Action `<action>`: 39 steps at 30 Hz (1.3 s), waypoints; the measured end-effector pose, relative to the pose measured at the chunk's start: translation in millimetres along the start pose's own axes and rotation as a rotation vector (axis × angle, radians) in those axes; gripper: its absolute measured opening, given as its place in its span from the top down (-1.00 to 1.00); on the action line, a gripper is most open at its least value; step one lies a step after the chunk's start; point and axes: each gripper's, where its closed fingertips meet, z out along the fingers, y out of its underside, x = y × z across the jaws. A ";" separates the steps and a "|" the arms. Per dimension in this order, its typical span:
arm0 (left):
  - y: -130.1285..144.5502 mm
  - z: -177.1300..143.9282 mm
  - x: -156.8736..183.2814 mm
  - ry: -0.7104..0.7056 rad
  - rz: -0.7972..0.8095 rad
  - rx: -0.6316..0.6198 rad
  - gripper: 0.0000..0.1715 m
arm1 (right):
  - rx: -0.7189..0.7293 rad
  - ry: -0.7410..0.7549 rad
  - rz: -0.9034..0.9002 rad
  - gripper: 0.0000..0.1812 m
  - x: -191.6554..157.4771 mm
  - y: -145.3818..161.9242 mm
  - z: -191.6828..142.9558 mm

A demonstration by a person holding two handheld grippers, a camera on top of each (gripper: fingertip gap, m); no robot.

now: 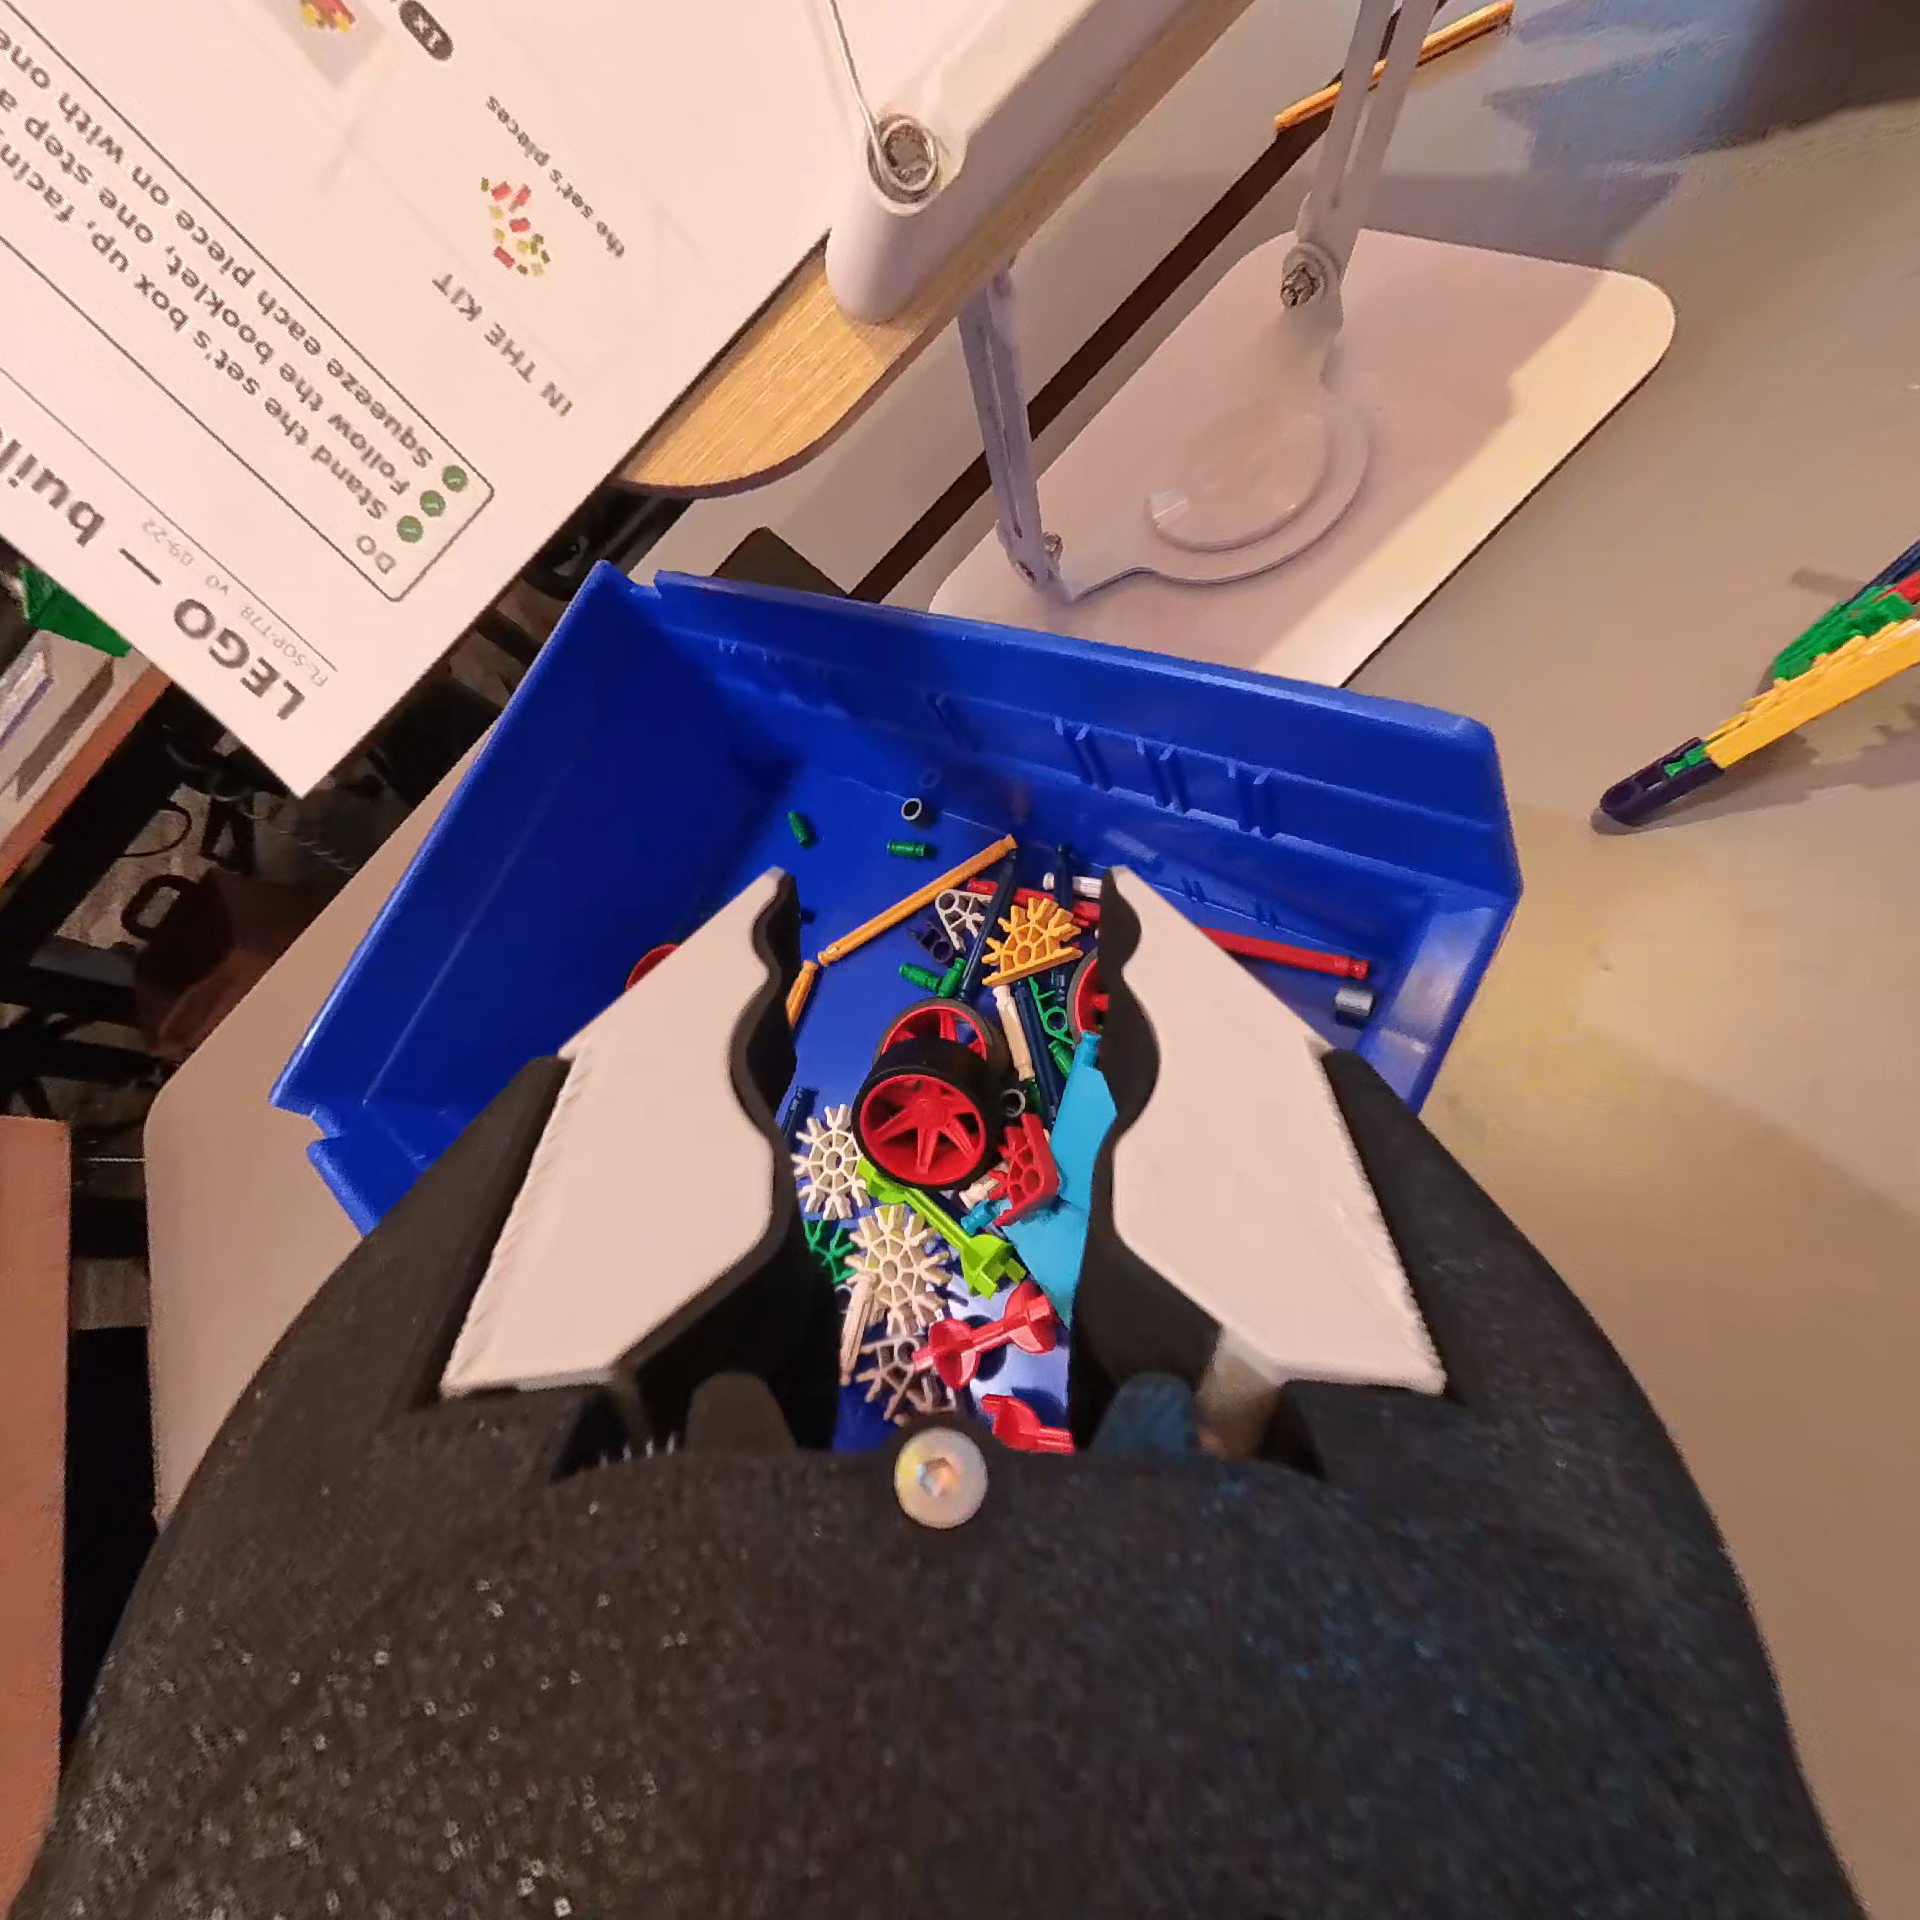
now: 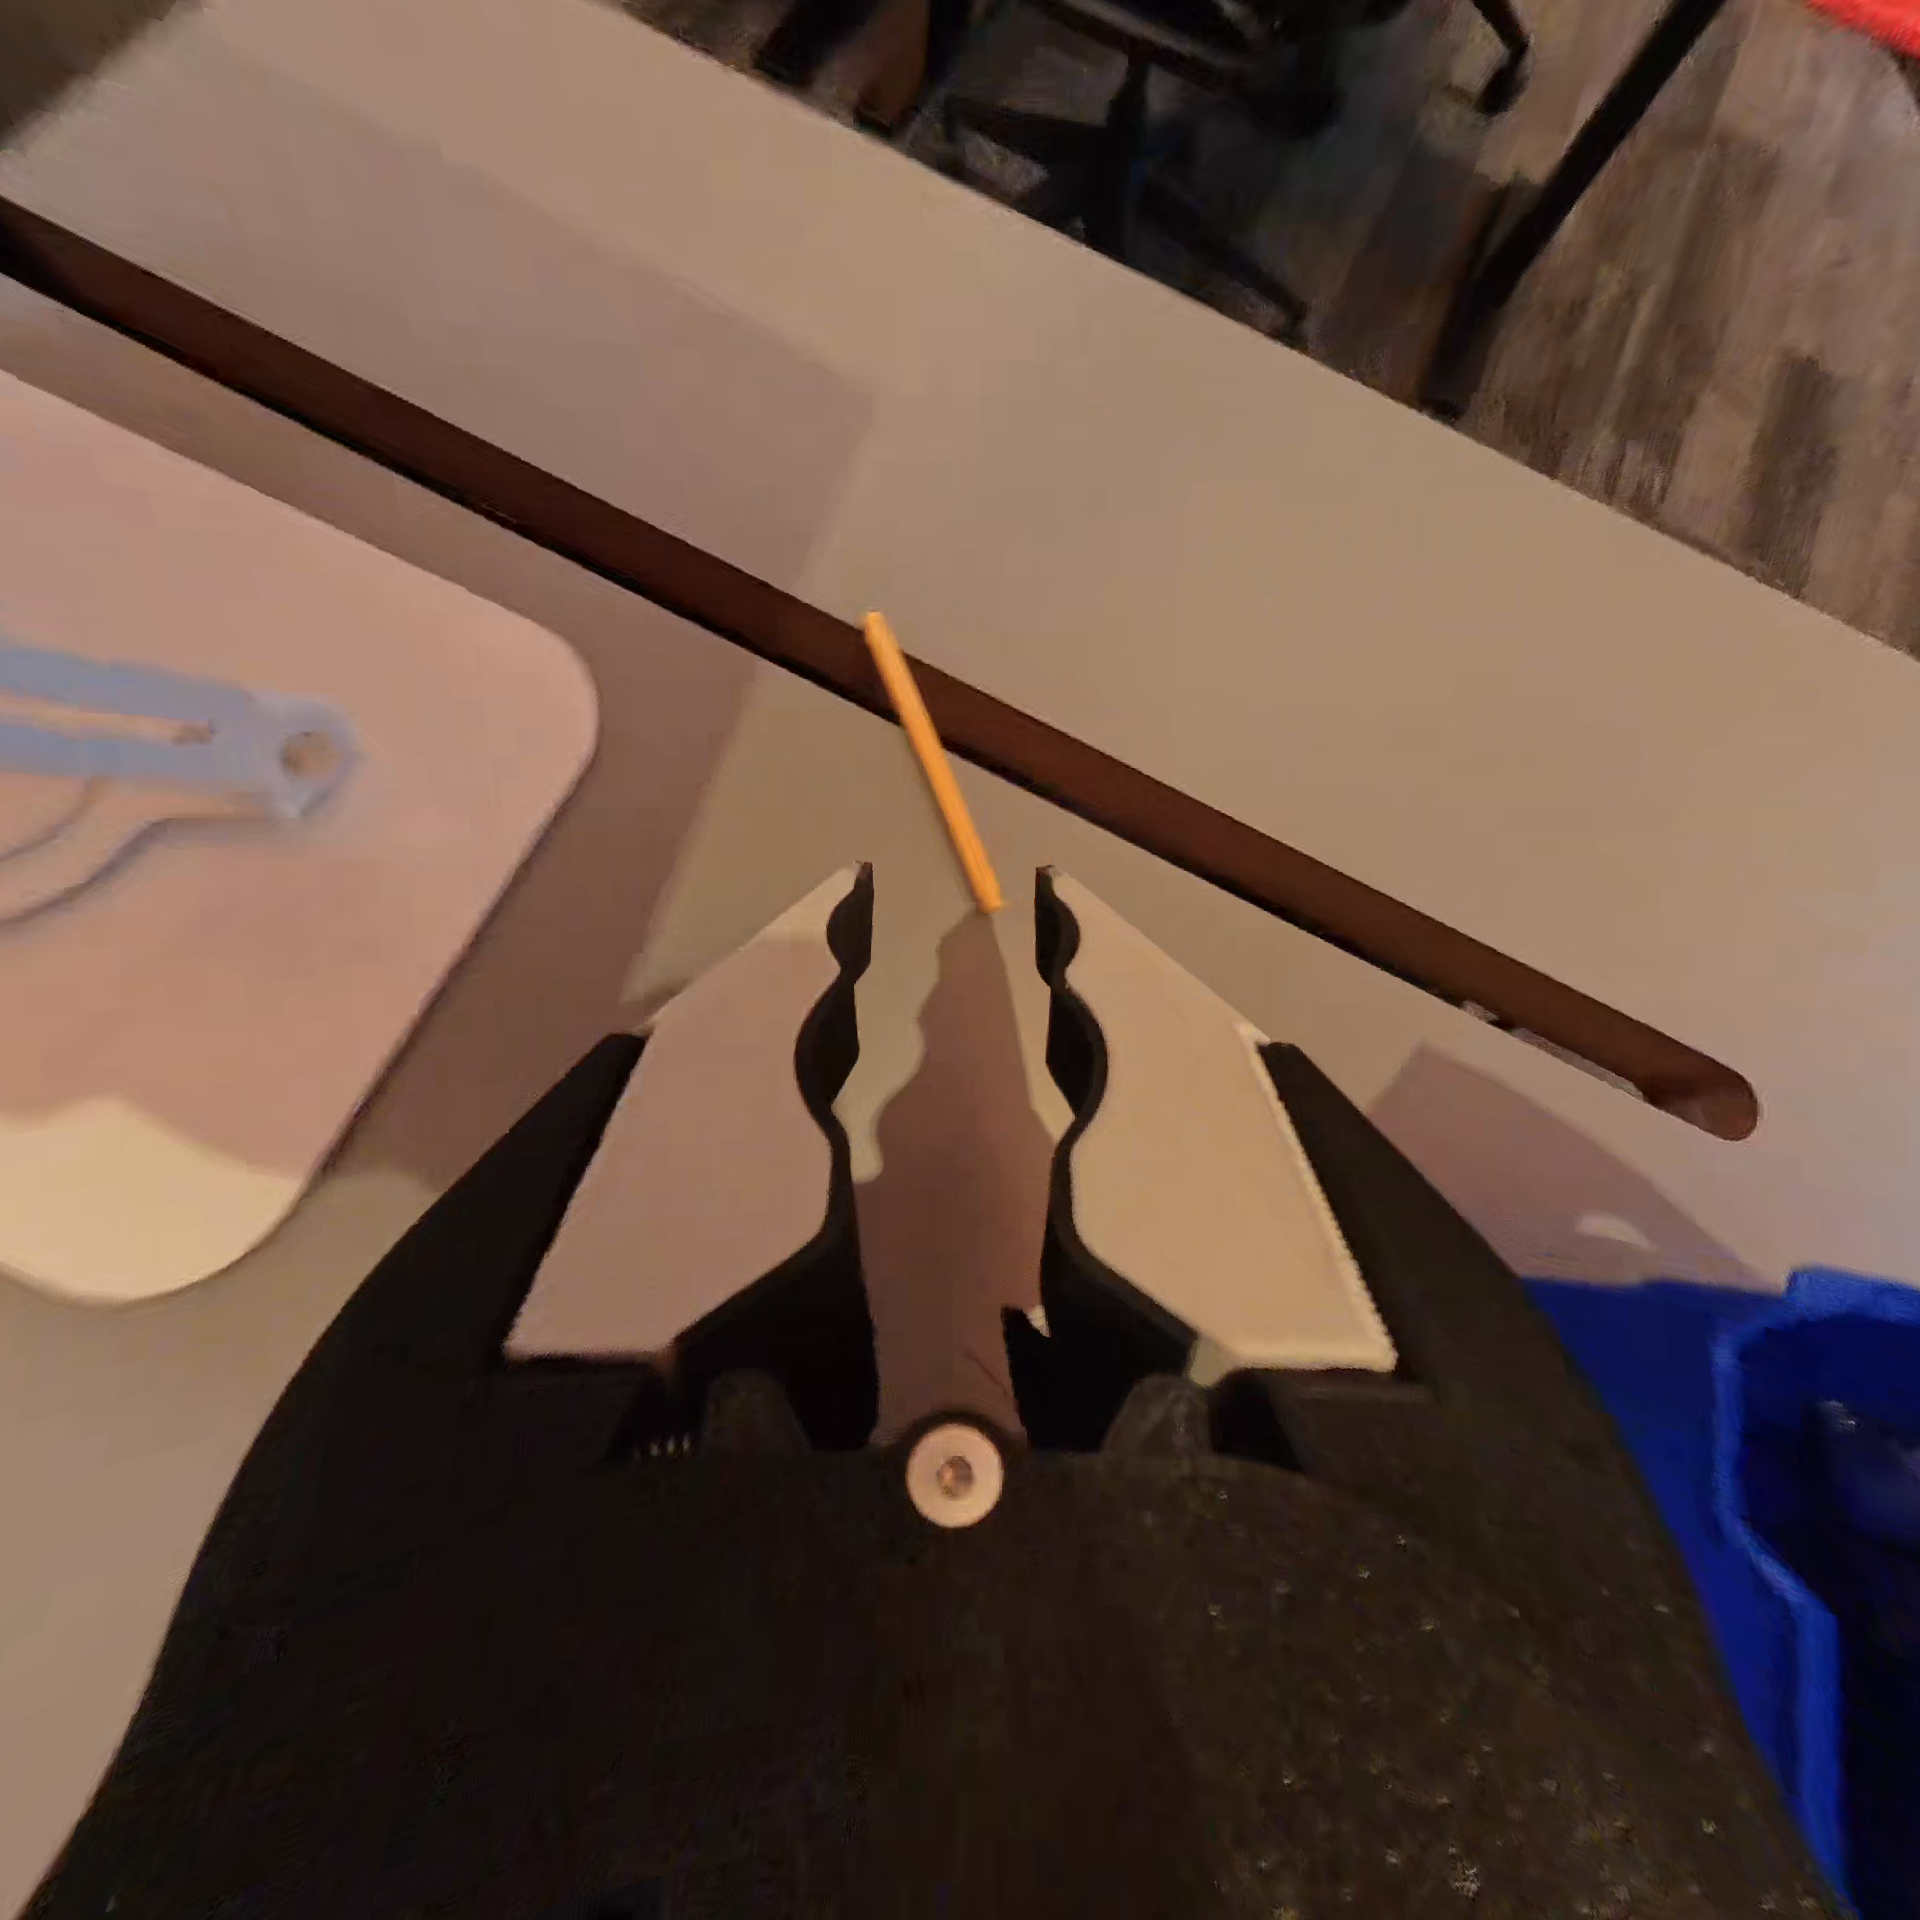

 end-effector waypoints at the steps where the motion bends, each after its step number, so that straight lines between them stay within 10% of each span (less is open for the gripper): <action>1: -0.7 0.6 0.6 0.000 0.005 0.001 0.36 | -0.023 0.032 -0.018 0.66 8.0 3.0 8.3; 16: -9.3 2.7 5.2 -0.007 0.054 0.026 0.38 | -0.144 -0.078 0.080 0.97 9.4 27.3 36.0; 27: -53.2 -8.5 44.4 0.021 0.196 0.163 0.38 | -0.104 -0.074 0.039 0.97 -49.5 77.1 -113.7; 39: -129.0 -33.1 218.7 0.042 0.820 0.555 0.35 | 0.082 -0.600 -0.225 0.97 -238.6 69.9 -263.8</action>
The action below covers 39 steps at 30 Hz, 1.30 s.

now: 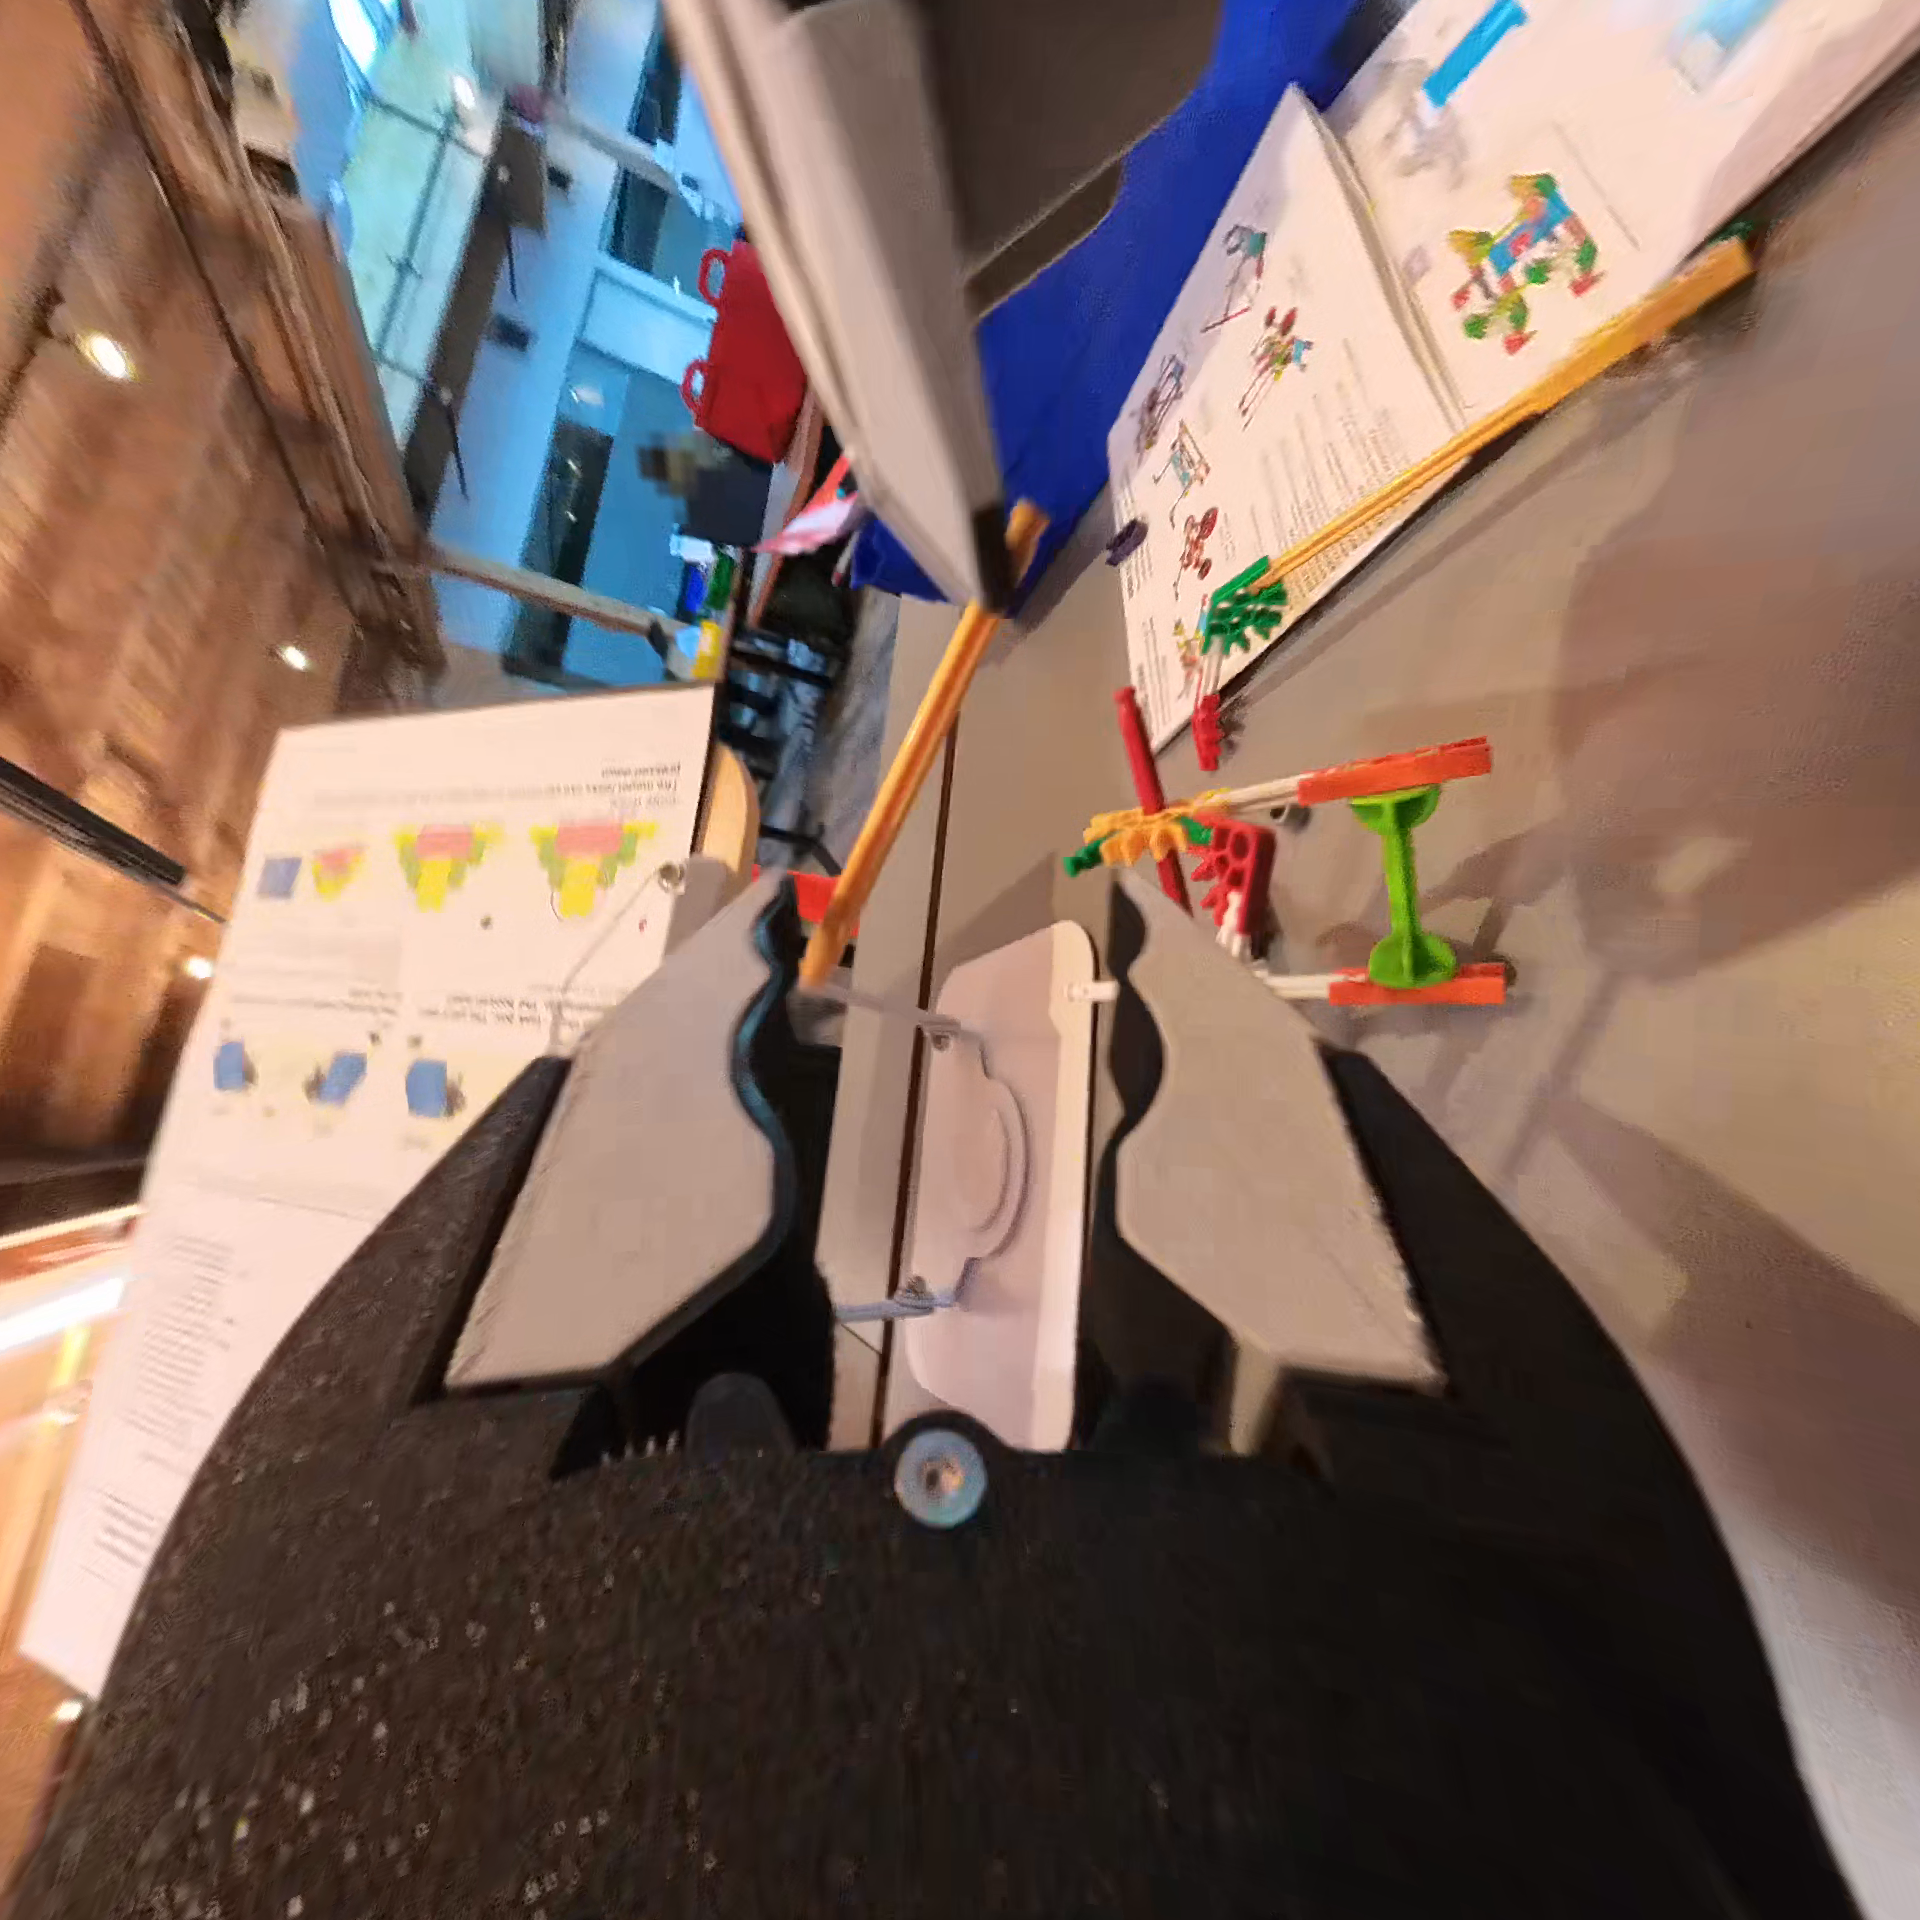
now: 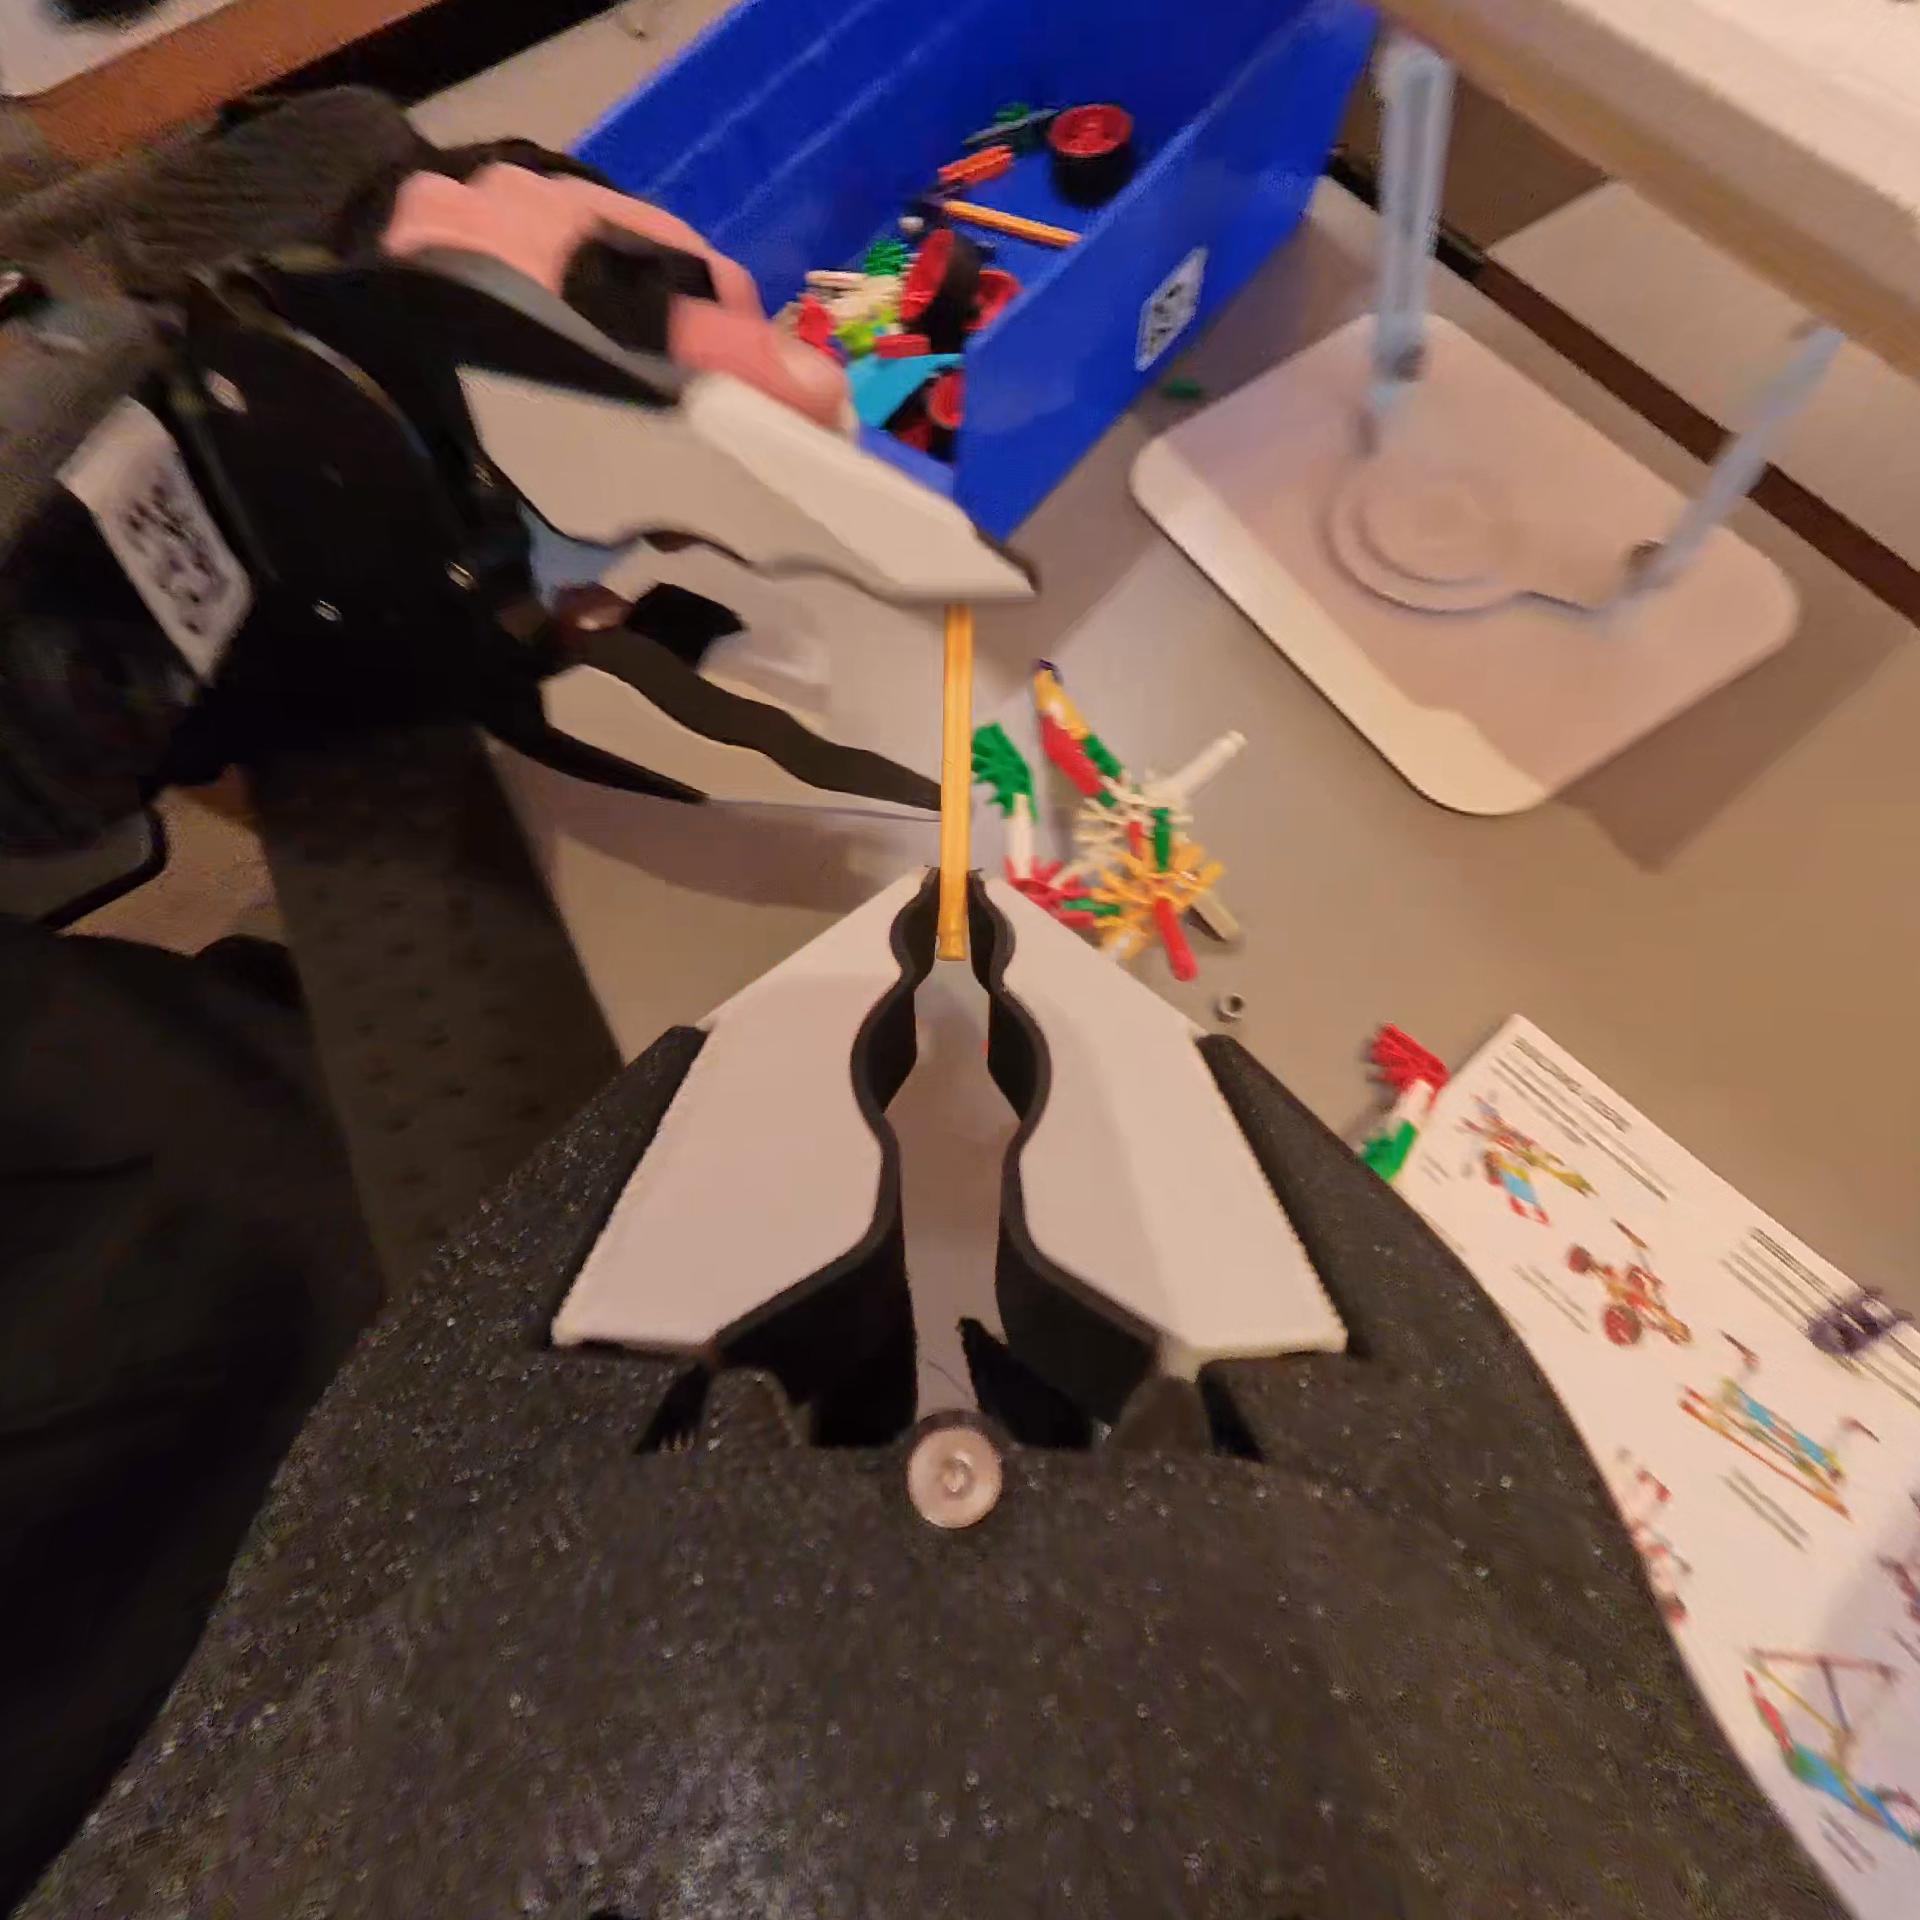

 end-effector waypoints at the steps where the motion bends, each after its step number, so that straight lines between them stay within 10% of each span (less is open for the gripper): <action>1: -3.5 1.0 0.3 -0.022 0.023 0.003 0.48 | -0.007 -0.025 -0.009 0.97 -7.7 -1.6 3.0; 4: -10.6 -1.8 -1.8 -0.050 0.068 0.028 0.97 | 0.006 -0.037 -0.024 0.96 -14.1 -9.7 8.6; 9: 20.7 -12.9 -32.8 -0.104 0.008 -0.069 1.00 | 0.120 0.090 0.014 0.77 24.4 -25.9 -10.4; 16: 203.9 -61.5 -56.4 -0.056 -0.380 -0.586 0.94 | -0.097 0.605 0.263 0.64 189.8 78.7 -25.0; 19: 244.8 -76.5 -52.0 -0.063 -0.486 -0.706 0.45 | -0.208 0.750 0.285 0.62 227.1 117.8 -24.8; 32: 188.2 -51.3 -52.6 -0.052 -0.416 -0.527 0.39 | -0.189 0.670 0.344 0.94 243.6 133.0 -2.2; 39: 72.6 -22.9 -40.8 -0.035 -0.174 -0.146 0.36 | 0.071 0.244 0.146 0.94 103.9 23.3 2.5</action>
